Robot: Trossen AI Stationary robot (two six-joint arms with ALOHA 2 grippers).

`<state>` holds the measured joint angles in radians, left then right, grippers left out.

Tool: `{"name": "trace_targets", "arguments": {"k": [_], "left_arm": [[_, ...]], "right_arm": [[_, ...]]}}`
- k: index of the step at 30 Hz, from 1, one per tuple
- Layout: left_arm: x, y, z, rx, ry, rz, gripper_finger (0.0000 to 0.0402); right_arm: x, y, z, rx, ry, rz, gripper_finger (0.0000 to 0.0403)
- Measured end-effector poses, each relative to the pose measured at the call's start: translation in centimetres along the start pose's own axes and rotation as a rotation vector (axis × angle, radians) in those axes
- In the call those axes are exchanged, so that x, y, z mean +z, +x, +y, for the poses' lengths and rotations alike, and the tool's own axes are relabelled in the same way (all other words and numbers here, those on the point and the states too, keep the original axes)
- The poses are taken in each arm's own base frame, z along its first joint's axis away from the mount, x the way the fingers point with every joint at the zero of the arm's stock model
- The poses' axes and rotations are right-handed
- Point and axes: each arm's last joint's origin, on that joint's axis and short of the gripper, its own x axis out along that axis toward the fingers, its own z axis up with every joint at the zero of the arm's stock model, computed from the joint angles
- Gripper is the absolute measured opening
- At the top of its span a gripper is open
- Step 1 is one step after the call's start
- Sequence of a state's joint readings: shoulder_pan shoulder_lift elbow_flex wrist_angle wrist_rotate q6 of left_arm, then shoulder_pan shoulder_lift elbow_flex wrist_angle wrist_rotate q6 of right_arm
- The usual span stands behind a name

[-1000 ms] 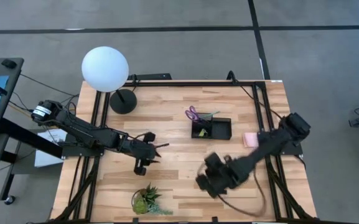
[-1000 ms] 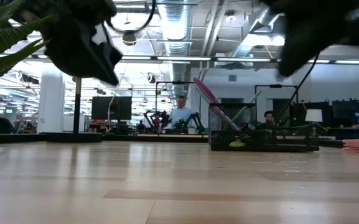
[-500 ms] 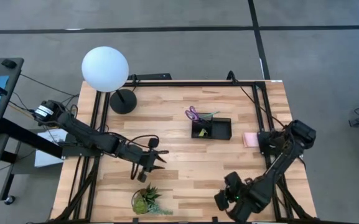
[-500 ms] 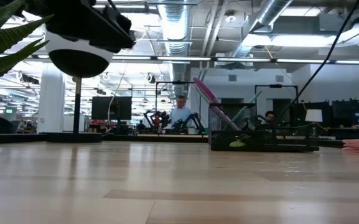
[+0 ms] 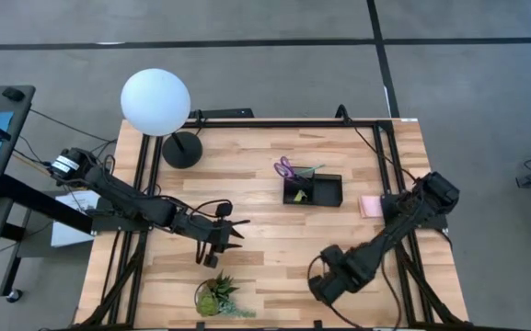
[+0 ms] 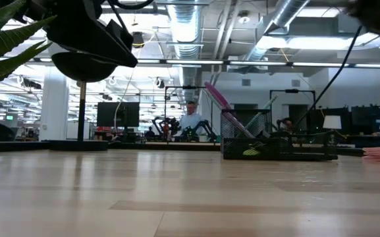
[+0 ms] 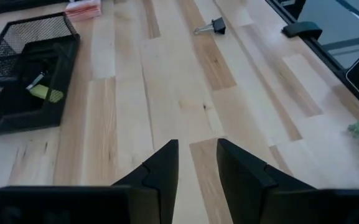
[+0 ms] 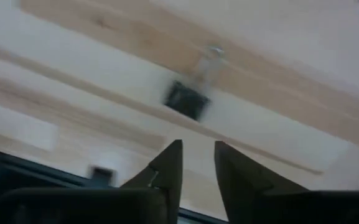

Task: Pick and place office supplies into organizer
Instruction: Put the black binder clip into the black desk organizer

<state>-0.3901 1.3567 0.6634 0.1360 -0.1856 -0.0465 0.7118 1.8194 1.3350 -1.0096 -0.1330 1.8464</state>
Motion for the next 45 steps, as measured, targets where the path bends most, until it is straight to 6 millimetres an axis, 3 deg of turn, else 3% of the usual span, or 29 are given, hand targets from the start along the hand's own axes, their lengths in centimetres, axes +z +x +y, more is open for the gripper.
{"name": "trace_targets", "arguments": {"k": [4, 8, 12, 15, 18, 24, 45], "left_arm": [[-0.1, 0.0, 0.0, 0.004, -0.021, 0.014, 0.0105], [-0.2, 0.0, 0.0, 0.003, -0.050, 0.024, 0.0105], [-0.5, 0.0, 0.0, -0.022, -0.032, 0.054, 0.0105], [-0.9, 0.0, 0.0, -0.027, -0.008, 0.090, 0.0105], [-1.1, -0.1, 0.0, -0.028, 0.015, 0.118, 0.0105], [-1.4, -0.1, 0.0, -0.034, 0.021, 0.150, 0.0105], [-1.6, -0.1, 0.0, -0.040, 0.024, 0.166, 0.0105]], "right_arm": [[1.4, 0.0, 0.9, 0.042, 0.040, 0.006, 0.0114], [2.2, 1.6, 1.3, -0.012, 0.129, 0.003, 0.0145], [2.2, 3.4, 2.0, -0.063, 0.218, 0.105, 0.0171], [2.2, 4.4, 3.0, -0.021, 0.234, 0.159, 0.0183], [2.4, 5.3, 3.8, 0.012, 0.241, 0.197, 0.0187], [2.7, 5.9, 2.7, -0.153, 0.273, 0.248, 0.0180], [3.9, 6.4, 2.8, -0.110, 0.271, 0.181, 0.0207]]}}
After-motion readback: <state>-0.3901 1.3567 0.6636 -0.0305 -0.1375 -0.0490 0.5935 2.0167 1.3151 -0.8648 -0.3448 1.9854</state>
